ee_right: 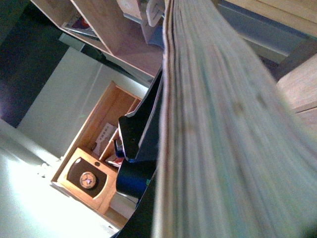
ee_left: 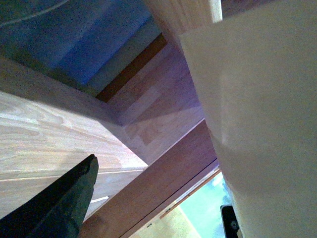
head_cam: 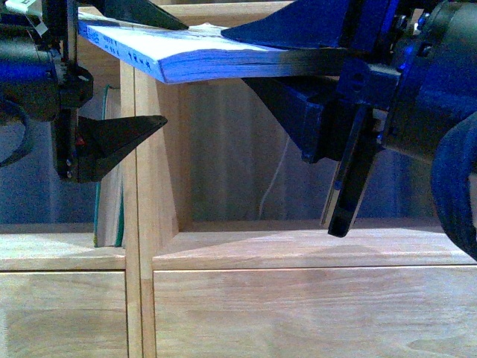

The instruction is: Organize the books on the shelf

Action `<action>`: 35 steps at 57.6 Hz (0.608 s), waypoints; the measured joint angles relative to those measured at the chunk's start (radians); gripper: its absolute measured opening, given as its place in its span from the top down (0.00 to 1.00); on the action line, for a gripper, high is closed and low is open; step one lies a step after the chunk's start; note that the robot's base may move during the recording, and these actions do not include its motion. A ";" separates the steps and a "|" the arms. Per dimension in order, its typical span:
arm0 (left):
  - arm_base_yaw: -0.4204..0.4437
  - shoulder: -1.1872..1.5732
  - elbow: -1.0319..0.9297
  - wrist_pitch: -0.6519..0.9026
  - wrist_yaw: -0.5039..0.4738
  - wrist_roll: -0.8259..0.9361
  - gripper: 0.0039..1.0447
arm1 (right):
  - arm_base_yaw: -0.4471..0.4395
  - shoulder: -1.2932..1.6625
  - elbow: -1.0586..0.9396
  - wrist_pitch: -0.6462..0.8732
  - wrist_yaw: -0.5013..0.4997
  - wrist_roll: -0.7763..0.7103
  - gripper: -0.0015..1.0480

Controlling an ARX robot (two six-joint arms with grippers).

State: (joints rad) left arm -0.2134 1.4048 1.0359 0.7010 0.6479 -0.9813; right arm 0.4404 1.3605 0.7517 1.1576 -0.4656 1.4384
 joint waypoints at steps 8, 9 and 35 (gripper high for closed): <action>-0.015 0.000 0.001 -0.001 -0.021 -0.001 0.17 | 0.002 0.001 -0.013 0.019 0.001 -0.006 0.93; -0.018 0.000 0.001 -0.001 -0.022 -0.002 0.20 | 0.002 0.002 -0.015 0.027 0.000 -0.006 0.93; -0.011 -0.005 -0.002 0.026 -0.051 -0.047 0.75 | 0.000 0.007 -0.048 0.054 -0.063 -0.048 0.64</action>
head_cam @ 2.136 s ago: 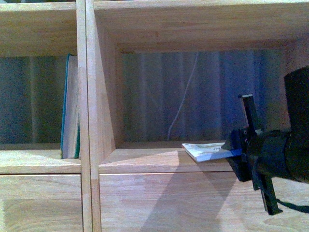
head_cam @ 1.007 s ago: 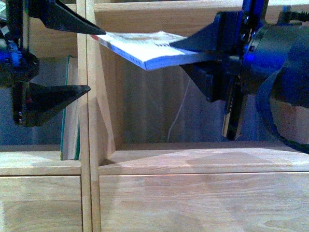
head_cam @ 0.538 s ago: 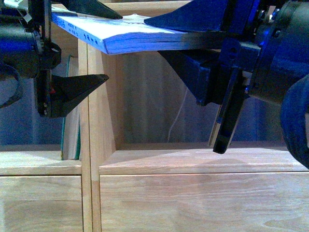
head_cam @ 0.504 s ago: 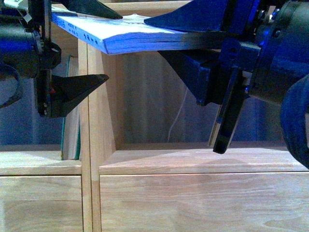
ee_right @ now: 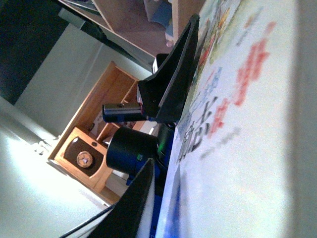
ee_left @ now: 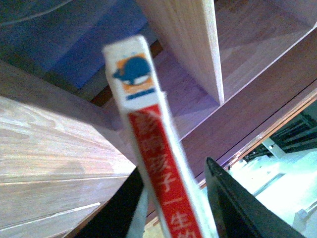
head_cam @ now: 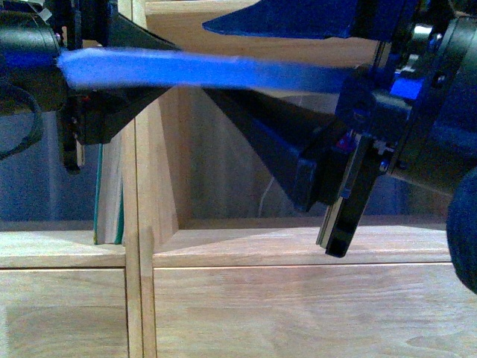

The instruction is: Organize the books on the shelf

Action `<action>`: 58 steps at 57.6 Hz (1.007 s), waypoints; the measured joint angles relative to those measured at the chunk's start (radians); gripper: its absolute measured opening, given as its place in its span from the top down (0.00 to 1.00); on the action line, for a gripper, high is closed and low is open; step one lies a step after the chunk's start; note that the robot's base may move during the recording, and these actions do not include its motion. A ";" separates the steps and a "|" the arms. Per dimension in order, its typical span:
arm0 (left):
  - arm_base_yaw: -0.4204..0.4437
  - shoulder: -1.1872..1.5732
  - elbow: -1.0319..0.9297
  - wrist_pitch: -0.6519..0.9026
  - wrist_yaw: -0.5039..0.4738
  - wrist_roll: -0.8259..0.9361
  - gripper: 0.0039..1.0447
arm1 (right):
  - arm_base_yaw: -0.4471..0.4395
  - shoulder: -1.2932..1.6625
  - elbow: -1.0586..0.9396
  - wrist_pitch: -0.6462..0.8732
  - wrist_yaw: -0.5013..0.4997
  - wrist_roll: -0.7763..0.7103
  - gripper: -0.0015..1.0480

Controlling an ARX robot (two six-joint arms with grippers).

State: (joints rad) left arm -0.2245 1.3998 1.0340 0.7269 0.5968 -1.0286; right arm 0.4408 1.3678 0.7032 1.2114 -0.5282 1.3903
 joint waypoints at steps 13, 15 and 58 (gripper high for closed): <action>0.075 -0.043 -0.025 0.016 -0.002 -0.042 0.85 | -0.034 0.000 -0.022 0.003 -0.002 -0.011 0.34; 0.097 -0.055 -0.032 0.016 -0.002 -0.044 0.85 | -0.043 0.000 -0.024 0.003 -0.003 -0.014 0.29; 0.632 0.047 0.085 0.144 -0.346 0.774 0.85 | -0.565 -0.596 -0.381 -0.335 -0.446 -0.240 0.07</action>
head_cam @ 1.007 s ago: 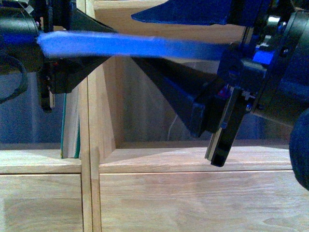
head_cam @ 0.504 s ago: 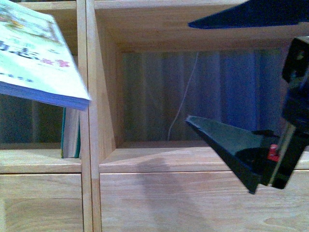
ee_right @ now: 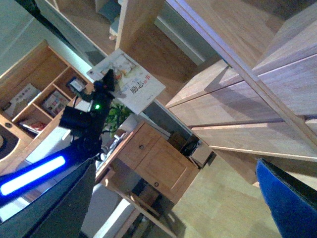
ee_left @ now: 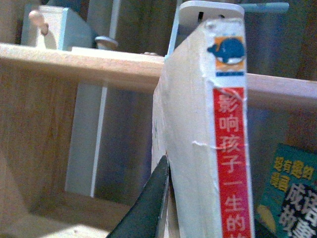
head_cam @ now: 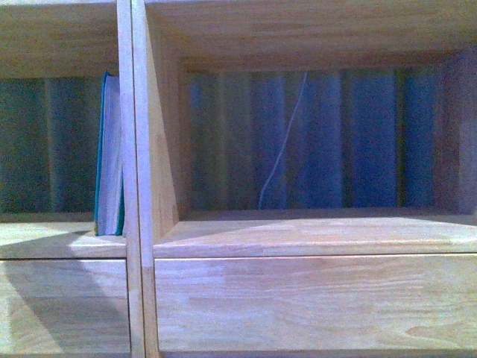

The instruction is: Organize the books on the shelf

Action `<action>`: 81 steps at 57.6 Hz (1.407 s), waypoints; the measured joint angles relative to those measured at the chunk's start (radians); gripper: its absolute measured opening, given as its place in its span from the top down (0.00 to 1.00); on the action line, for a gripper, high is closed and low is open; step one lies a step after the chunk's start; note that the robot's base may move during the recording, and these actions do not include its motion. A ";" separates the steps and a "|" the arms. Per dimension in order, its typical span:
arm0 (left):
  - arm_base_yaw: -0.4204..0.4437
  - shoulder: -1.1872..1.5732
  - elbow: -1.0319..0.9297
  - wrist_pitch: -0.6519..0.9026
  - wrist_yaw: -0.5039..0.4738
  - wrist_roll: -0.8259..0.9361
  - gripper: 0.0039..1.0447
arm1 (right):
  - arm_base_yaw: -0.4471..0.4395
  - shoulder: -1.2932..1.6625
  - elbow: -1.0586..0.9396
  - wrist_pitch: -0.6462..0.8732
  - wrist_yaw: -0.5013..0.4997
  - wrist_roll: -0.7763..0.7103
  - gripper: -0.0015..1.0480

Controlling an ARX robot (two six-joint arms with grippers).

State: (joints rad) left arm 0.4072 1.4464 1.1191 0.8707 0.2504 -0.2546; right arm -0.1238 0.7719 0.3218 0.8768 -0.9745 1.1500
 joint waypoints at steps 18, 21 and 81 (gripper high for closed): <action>-0.146 0.298 0.203 0.203 0.010 0.297 0.86 | -0.046 -0.391 -0.108 -0.203 -0.099 0.041 0.07; -0.162 0.331 0.234 0.207 0.014 0.311 0.86 | -0.047 -0.409 -0.109 -0.212 -0.100 0.038 0.07; -0.329 0.758 0.713 0.063 -0.001 0.352 0.86 | -0.159 -0.372 -0.208 -0.223 -0.099 0.060 0.07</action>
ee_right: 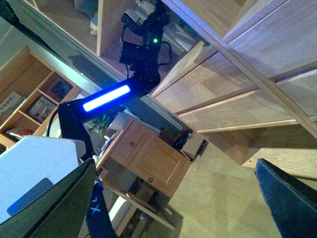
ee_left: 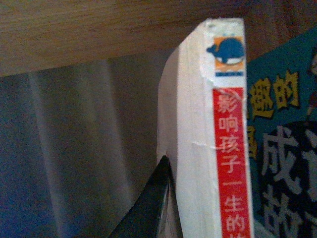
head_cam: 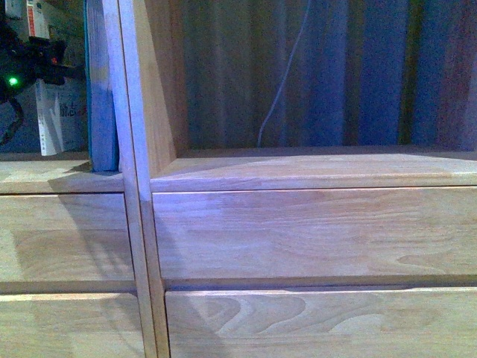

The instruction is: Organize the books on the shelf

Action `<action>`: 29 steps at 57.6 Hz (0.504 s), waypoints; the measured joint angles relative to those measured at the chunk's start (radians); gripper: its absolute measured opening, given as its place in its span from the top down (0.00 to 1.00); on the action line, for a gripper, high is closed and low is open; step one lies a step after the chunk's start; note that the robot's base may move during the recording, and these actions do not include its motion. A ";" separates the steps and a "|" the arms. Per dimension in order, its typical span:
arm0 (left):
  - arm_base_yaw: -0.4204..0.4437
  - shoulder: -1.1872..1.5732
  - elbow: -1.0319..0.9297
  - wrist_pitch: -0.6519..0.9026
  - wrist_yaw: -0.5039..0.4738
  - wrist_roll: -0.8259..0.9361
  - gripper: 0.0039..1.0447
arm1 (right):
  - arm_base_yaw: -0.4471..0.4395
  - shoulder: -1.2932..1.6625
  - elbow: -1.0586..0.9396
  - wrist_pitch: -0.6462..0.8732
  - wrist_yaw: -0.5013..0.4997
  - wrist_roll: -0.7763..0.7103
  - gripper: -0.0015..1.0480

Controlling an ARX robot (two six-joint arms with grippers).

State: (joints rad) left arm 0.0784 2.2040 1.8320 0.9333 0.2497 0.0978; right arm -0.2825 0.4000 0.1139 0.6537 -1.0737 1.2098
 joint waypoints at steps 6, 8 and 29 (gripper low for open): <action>-0.005 0.010 0.000 -0.023 0.006 0.014 0.80 | 0.000 -0.003 0.000 0.001 0.000 0.000 0.07; -0.005 0.016 0.000 -0.027 0.000 0.027 0.73 | 0.000 -0.004 0.000 0.001 0.000 0.001 0.07; -0.002 -0.004 -0.116 -0.015 0.041 0.089 0.15 | -0.003 -0.008 -0.002 0.045 -0.005 0.021 0.07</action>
State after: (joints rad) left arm 0.0765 2.2002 1.7157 0.9180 0.2909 0.1867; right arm -0.2855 0.3916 0.1123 0.6983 -1.0786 1.2304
